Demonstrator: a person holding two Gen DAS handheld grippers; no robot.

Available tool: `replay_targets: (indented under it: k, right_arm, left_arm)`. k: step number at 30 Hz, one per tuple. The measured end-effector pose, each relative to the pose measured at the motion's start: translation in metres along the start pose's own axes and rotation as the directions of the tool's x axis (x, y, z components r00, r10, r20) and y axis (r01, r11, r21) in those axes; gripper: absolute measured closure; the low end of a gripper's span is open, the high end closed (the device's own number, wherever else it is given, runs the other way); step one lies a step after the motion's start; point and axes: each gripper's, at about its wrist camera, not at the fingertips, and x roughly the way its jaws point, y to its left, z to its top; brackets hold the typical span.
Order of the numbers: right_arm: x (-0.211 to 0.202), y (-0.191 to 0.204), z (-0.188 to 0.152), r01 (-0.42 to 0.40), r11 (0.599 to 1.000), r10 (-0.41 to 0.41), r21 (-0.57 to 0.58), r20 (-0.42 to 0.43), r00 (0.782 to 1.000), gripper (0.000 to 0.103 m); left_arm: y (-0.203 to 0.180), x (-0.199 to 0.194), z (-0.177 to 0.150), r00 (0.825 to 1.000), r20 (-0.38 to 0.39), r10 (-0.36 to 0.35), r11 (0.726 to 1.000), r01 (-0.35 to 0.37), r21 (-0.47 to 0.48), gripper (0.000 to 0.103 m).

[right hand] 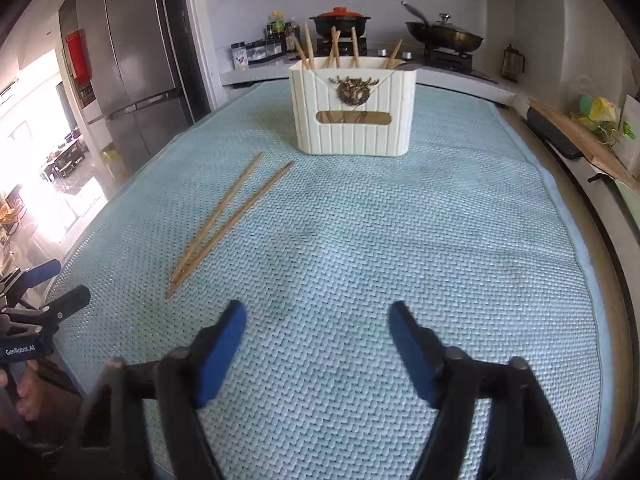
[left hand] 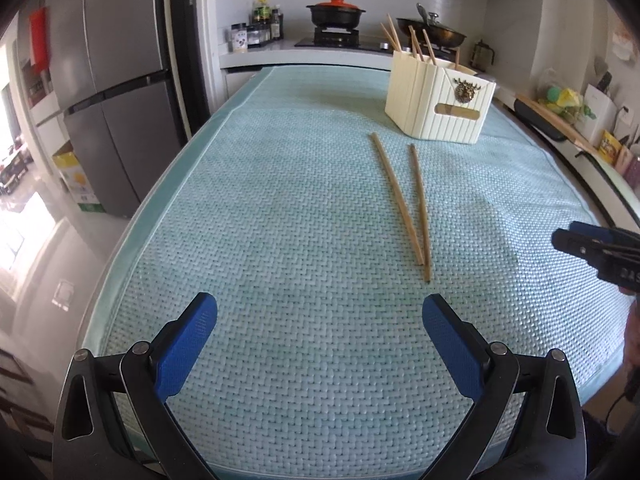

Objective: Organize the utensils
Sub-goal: 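Withdraw both open tools from the holder toward the two chopsticks on the towel, then close the right gripper on one chopstick while the left gripper closes on the other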

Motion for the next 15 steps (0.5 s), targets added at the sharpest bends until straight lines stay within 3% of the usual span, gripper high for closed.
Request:
replay_targets:
  k: [1, 2, 4, 7, 11, 13, 15]
  right_arm:
    - [0.010, 0.003, 0.008, -0.028, 1.000, 0.028, -0.004, -0.032, 0.999, 0.059]
    - [0.020, 0.007, 0.016, -0.064, 0.998, 0.063, -0.004, -0.054, 0.997, 0.061]
    - [0.044, 0.017, 0.036, -0.113, 0.994, 0.113, -0.003, -0.077, 0.991, 0.061]
    - [0.081, 0.034, 0.069, -0.119, 0.993, 0.119, 0.006, -0.082, 0.990, 0.062]
    - [0.129, 0.062, 0.100, -0.043, 0.998, 0.038, -0.045, -0.103, 0.994, 0.077]
    - [0.147, 0.066, 0.104, -0.005, 0.998, -0.003, -0.056, -0.133, 0.991, 0.090]
    - [0.144, 0.070, 0.100, 0.017, 0.995, -0.028, -0.094, -0.117, 0.993, 0.092]
  left_arm:
    - [0.004, 0.001, -0.001, 1.000, -0.006, -0.006, 1.000, 0.005, -0.016, 0.001]
    - [0.008, 0.002, -0.001, 1.000, -0.010, -0.008, 0.999, 0.008, -0.033, 0.001]
    - [0.016, 0.003, -0.002, 1.000, -0.013, -0.010, 0.998, 0.009, -0.064, 0.001]
    - [0.025, 0.003, -0.002, 1.000, -0.018, -0.009, 0.995, 0.007, -0.103, 0.001]
    - [0.034, -0.001, -0.006, 1.000, -0.019, 0.005, 0.992, -0.008, -0.123, 0.001]
    - [0.037, -0.003, -0.008, 1.000, -0.023, 0.021, 0.992, -0.024, -0.124, 0.001]
    - [0.040, -0.004, -0.012, 0.999, -0.027, 0.030, 0.991, -0.033, -0.127, 0.001]
